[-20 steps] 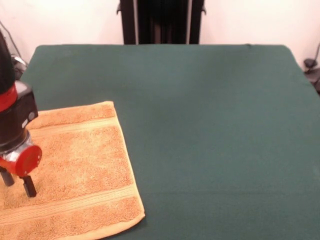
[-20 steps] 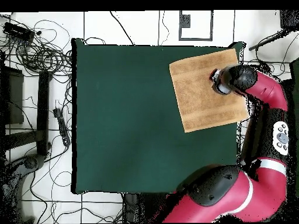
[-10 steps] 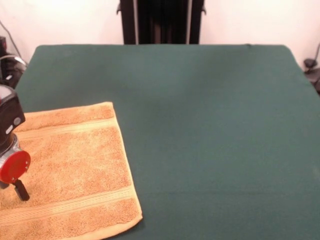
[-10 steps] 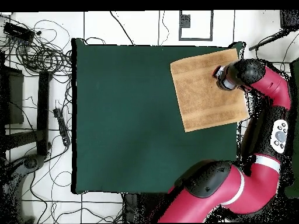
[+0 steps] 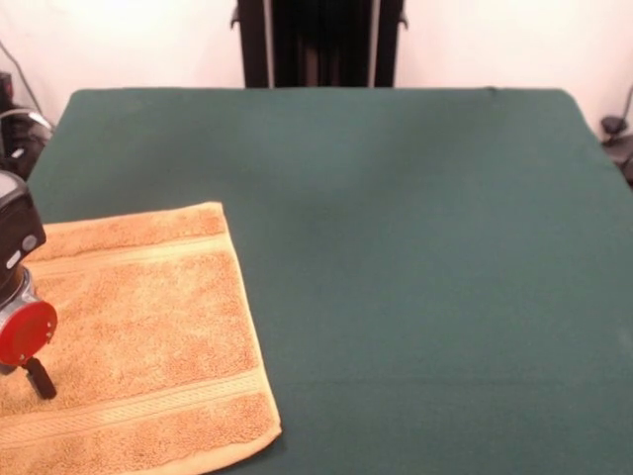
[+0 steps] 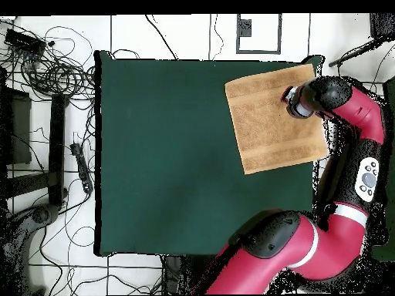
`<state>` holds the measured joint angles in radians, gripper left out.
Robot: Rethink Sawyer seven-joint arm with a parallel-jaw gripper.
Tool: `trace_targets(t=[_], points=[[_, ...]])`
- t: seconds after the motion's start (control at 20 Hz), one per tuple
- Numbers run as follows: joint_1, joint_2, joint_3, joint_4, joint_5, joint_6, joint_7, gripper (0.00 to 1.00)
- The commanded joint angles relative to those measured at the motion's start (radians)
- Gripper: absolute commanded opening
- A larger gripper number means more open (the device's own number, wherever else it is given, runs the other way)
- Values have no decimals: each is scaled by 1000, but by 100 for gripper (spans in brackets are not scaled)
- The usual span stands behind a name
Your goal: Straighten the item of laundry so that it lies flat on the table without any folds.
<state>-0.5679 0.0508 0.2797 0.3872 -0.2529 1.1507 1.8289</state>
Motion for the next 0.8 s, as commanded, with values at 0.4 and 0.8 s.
trace_targets(t=[0.4,0.8], points=[[33,-280,-5,426,30,-29,-120,100],[20,-280,19,425,10,-29,-125,100]])
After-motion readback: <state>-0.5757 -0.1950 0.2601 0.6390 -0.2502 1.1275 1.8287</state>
